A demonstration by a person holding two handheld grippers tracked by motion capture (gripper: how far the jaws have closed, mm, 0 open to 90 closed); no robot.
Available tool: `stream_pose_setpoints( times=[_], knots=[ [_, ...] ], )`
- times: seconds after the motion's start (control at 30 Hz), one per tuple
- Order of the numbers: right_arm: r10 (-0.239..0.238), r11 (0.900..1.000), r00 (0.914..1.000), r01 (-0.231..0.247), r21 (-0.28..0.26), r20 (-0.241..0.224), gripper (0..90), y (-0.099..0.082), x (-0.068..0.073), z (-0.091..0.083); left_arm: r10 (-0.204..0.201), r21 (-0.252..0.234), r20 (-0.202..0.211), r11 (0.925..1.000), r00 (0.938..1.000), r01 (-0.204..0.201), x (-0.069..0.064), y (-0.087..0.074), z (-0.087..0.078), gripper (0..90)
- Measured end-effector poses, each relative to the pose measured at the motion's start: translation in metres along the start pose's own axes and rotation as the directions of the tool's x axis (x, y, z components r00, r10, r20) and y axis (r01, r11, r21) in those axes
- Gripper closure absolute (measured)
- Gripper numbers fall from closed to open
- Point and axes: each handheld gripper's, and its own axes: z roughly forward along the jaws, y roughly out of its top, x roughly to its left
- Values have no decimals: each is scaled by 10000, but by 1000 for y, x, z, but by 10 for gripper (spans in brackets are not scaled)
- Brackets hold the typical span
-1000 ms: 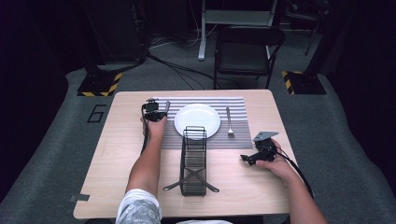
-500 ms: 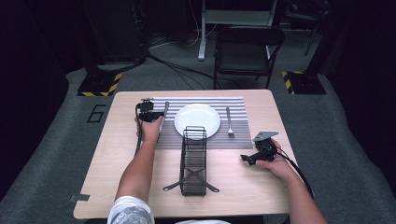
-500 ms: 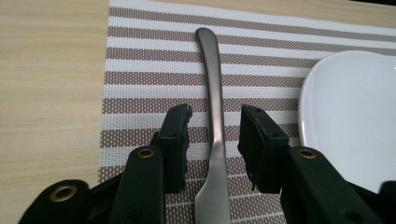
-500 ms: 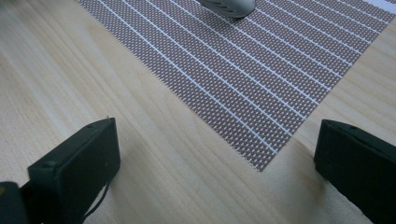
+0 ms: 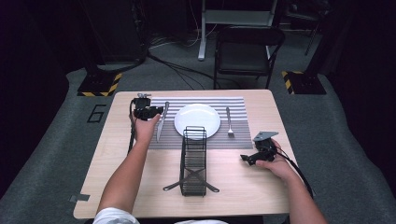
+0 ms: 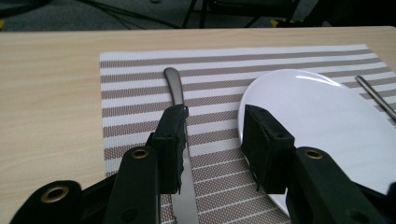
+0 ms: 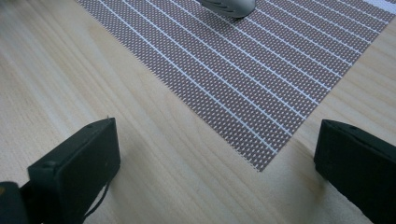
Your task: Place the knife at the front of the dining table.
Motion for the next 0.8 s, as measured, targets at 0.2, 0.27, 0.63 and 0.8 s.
stream_pose_setpoints(
  times=[0.2, 0.27, 0.63, 0.8],
  knots=[
    [1, 10000, 10000, -1, -1, 1, 0, 0, 0, 0, 477, -252, 306, 9986, 9984, -469, -5, 5, -29, 587],
    [3, 10000, 10000, -3, 0, 0, 0, 0, 0, 0, 631, -237, 414, 9978, 9971, -622, -5, 5, -38, 586],
    [3, 10000, 10000, -3, -1, 1, 0, 0, 0, 0, 1197, -529, 747, 9918, 9900, -1160, -5, -7, -77, 578],
    [7, 10000, 10000, -7, 0, 1, 0, 0, 0, 0, 1475, -478, 977, 9885, 9842, -1434, -7, -17, -93, 564]
  ],
)
